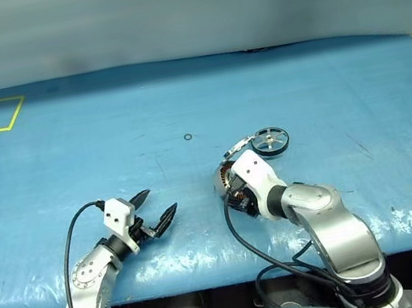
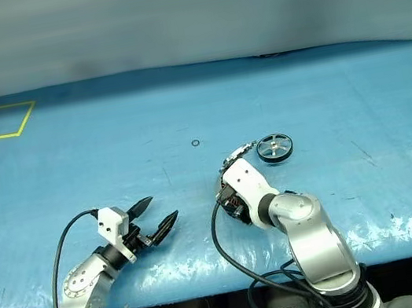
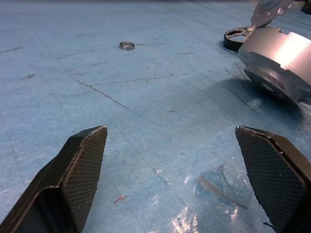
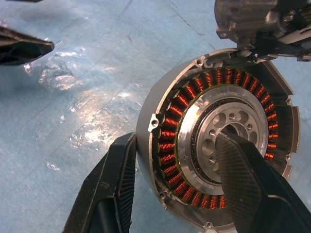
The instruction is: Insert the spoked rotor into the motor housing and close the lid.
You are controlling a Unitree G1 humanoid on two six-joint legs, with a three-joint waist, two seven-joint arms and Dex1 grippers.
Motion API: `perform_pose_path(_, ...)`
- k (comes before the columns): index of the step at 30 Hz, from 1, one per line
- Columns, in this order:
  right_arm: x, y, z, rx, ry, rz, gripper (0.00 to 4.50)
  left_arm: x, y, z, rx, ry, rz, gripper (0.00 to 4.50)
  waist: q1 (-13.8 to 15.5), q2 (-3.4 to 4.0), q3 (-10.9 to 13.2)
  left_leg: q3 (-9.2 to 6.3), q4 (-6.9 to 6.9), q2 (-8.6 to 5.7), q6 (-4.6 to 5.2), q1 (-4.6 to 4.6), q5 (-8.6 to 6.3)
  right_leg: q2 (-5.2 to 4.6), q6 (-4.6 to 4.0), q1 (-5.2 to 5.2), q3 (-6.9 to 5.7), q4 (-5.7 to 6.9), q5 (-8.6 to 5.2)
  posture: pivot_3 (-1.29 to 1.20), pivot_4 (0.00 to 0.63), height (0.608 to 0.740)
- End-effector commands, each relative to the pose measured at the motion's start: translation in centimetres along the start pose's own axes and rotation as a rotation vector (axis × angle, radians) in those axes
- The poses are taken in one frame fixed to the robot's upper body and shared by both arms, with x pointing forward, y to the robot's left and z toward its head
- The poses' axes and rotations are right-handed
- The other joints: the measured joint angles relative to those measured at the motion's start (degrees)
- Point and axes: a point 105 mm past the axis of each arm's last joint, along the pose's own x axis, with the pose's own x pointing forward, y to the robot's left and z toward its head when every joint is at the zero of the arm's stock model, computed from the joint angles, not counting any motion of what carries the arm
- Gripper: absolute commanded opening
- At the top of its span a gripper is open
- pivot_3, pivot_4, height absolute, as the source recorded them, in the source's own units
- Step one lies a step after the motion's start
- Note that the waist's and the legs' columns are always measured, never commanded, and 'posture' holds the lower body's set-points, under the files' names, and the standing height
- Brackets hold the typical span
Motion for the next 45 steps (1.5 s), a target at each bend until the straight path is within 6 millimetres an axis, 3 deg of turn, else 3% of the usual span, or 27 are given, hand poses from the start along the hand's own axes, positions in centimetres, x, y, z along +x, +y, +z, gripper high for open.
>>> perform_pose_path(1, -1.2, 0.0, 1.8, 0.096, -0.064, -0.039, 2.08, 0.5, -0.6, 1.1, 0.023, -0.035, -0.029, 4.50, -0.1, 0.01, 0.0, 0.00, 0.00, -0.01, 0.00, 0.00, 0.00, -0.01, 0.00, 0.00, 0.00, 0.00, 0.00, 0.00, 0.150, 0.740)
perform_pose_path(10, 0.0, 2.3, 2.2, 0.345, -0.100, 0.034, 2.08, 0.7, -1.1, 1.4, 0.020, -0.037, -0.040, 4.50, -0.5, 0.04, 0.0, 0.00, -0.09, -0.04, -0.23, 0.01, 0.14, 0.01, -0.02, -0.02, 0.01, -0.05, 0.00, 0.00, 0.150, 0.740)
perform_pose_path(14, 0.6, 2.7, 0.7, 0.406, -0.043, 0.030, 2.08, 0.4, -1.2, 1.5, 0.022, -0.035, -0.032, 4.50, -0.5, 0.03, 0.0, 0.00, -0.09, -0.04, -0.18, 0.03, 0.11, 0.00, -0.01, 0.00, 0.01, -0.05, 0.00, 0.00, 0.150, 0.740)
perform_pose_path(23, 1.0, 4.8, 1.2, 0.472, -0.054, 0.126, 2.08, -0.1, -1.3, 1.6, 0.026, -0.025, -0.012, 4.50, -0.5, 0.02, 0.0, 0.00, -0.10, -0.01, 0.02, 0.11, -0.01, 0.03, 0.01, 0.06, 0.00, -0.05, -0.02, 0.00, 0.150, 0.740)
perform_pose_path(30, 1.3, 4.9, 1.7, 0.479, -0.062, 0.150, 4.39, -0.4, -1.4, 1.7, 0.024, -0.026, 0.003, 4.50, -0.4, 0.05, -0.1, 0.00, -0.12, 0.00, 0.04, 0.11, -0.02, 0.03, 0.01, 0.07, 0.00, -0.06, -0.03, 0.00, 0.150, 0.740)
perform_pose_path(36, 1.2, 4.2, 3.6, 0.518, -0.129, 0.149, 4.45, -0.4, -1.4, 1.7, 0.024, -0.028, 0.007, 4.50, -0.5, 0.06, -0.1, 0.00, -0.11, -0.01, 0.05, 0.11, -0.02, 0.04, 0.02, 0.06, 0.01, -0.06, -0.02, 0.00, 0.150, 0.740)
perform_pose_path(42, 0.2, 3.0, 7.0, 0.568, -0.268, 0.167, 4.45, -0.2, -1.1, 2.0, 0.028, -0.029, 0.001, 4.50, -1.1, 0.26, 0.1, 0.01, -0.13, 0.00, 0.08, 0.08, 0.02, 0.07, 0.02, -0.01, 0.04, -0.04, -0.01, 0.00, 0.150, 0.740)
perform_pose_path(45, -0.1, 2.8, 7.4, 0.589, -0.288, 0.176, 4.45, 0.0, -0.9, 2.0, 0.032, -0.028, -0.009, 4.50, -1.0, 0.13, -0.2, -0.19, -0.28, 0.04, 0.16, 0.22, 0.09, 0.18, -0.14, 0.06, -0.01, -0.06, -0.10, 0.00, 0.150, 0.740)
